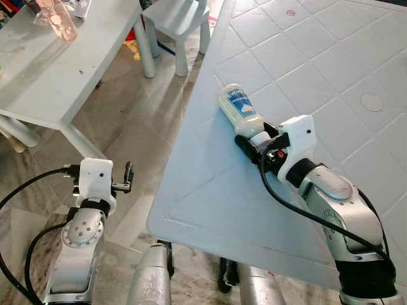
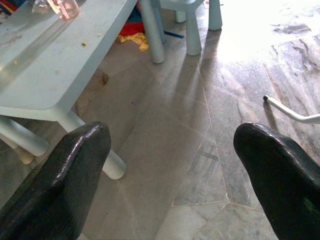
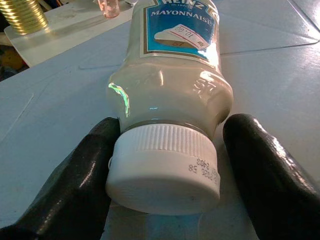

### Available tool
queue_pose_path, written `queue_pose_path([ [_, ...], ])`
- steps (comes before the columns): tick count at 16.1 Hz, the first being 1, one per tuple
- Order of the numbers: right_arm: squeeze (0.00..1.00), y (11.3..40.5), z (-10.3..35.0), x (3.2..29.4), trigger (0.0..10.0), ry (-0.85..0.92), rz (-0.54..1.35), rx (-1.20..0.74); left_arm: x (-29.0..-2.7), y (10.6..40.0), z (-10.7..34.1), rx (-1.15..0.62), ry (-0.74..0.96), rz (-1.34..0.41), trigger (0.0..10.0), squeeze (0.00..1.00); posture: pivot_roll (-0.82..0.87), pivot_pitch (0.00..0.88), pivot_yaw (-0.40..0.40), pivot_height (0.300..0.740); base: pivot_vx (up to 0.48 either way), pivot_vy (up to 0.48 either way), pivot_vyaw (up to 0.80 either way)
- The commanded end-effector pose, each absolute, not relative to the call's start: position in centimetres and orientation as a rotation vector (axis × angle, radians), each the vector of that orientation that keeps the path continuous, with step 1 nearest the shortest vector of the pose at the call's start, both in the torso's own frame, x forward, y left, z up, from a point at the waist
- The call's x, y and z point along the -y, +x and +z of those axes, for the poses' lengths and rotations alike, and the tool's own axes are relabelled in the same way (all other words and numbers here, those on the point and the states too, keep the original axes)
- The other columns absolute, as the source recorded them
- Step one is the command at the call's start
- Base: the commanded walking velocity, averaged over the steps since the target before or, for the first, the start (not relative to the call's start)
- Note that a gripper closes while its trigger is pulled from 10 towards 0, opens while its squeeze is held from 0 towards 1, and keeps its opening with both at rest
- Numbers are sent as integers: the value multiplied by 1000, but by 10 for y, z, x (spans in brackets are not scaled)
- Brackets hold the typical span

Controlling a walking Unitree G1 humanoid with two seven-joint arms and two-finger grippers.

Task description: Restocking fridge

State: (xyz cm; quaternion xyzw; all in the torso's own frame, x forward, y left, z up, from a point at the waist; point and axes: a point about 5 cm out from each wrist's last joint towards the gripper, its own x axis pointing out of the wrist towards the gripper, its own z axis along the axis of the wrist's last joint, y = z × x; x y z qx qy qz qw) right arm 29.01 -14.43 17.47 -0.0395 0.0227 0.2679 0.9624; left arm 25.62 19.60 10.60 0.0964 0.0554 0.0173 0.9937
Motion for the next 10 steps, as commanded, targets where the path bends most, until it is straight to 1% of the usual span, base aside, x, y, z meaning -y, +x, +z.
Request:
queue_pose_path([
  [1,0,284,166,139,10000,-75,567,-84,-198,252,99,-140,200,39,10000,0,151,246,-1,740,0,0,0],
  [9,0,284,166,139,10000,-75,567,-84,-198,252,99,-140,200,39,10000,0,151,246,-1,740,0,0,0],
  [10,0,275,150,131,10000,-98,445,-76,-188,259,98,-120,169,21,10000,0,109,173,-29,740,0,0,0],
])
